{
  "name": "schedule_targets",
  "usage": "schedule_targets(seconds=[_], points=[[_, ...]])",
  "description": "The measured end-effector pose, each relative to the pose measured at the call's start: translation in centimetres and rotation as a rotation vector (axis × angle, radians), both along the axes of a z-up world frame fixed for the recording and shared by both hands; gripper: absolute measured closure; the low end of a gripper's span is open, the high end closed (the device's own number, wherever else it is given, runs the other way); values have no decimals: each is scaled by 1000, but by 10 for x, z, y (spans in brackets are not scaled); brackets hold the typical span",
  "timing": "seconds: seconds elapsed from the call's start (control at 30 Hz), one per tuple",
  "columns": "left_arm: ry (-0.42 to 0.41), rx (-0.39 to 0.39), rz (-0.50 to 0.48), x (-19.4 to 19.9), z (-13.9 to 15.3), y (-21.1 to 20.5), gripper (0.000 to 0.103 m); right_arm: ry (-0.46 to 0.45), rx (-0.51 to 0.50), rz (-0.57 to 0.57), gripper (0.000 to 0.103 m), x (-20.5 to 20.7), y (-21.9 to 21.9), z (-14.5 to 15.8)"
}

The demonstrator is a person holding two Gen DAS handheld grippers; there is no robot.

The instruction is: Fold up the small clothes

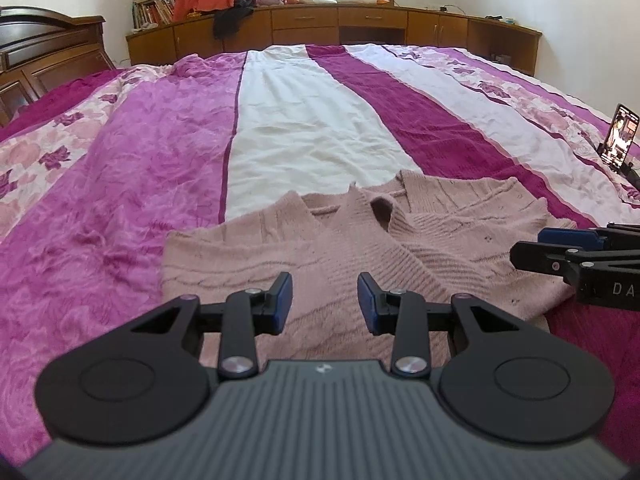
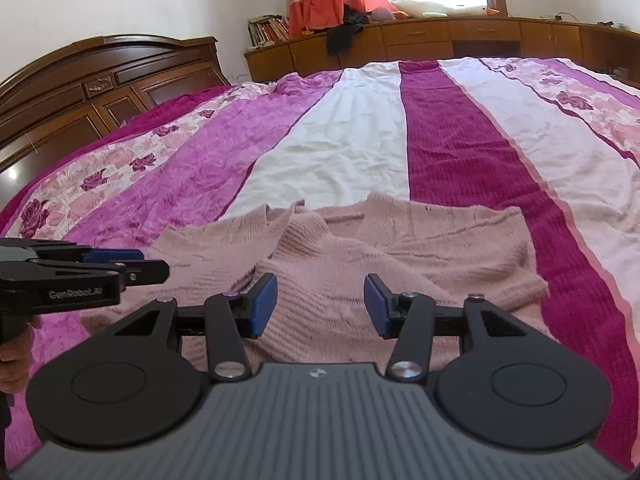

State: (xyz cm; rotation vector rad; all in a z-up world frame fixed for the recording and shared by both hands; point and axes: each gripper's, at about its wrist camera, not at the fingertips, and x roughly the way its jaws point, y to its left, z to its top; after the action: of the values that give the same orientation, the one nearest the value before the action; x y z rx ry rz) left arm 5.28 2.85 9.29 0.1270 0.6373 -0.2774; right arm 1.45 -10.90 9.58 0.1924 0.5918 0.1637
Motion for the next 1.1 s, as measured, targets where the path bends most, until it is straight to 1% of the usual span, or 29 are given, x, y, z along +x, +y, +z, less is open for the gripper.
schedule_targets(seconds=[0.1, 0.27, 0.4, 0.53, 0.77, 0.87, 0.93, 1.0, 1.03, 1.07, 1.1], points=[[1, 3, 20, -7, -1, 5, 65, 6, -11, 8, 47, -6, 1, -2], [16, -26, 54, -16, -2, 15, 65, 7, -38, 35, 47, -18, 3, -6], [18, -29, 58, -22, -3, 18, 65, 11, -69, 74, 47, -23, 8, -11], [23, -19, 49, -27, -5, 15, 65, 10, -108, 120, 47, -18, 17, -17], [37, -17, 33, -29, -10, 10, 65, 7, -205, 184, 47, -2, 39, -33], [42, -17, 23, -30, -12, 8, 65, 8, -226, 193, 47, 5, 45, -41], [42, -15, 15, -30, -13, 5, 65, 7, -220, 191, 47, 10, 47, -46], [45, -17, 6, -30, -15, 4, 65, -1, -206, 176, 53, 13, 47, -48], [48, -19, 1, -30, -16, 3, 65, -2, -197, 169, 66, 15, 46, -48], [53, -21, -5, -30, -17, 1, 65, -4, -186, 161, 76, 16, 45, -47], [58, -25, -14, -29, -18, 0, 65, -5, -174, 150, 79, 17, 43, -47]])
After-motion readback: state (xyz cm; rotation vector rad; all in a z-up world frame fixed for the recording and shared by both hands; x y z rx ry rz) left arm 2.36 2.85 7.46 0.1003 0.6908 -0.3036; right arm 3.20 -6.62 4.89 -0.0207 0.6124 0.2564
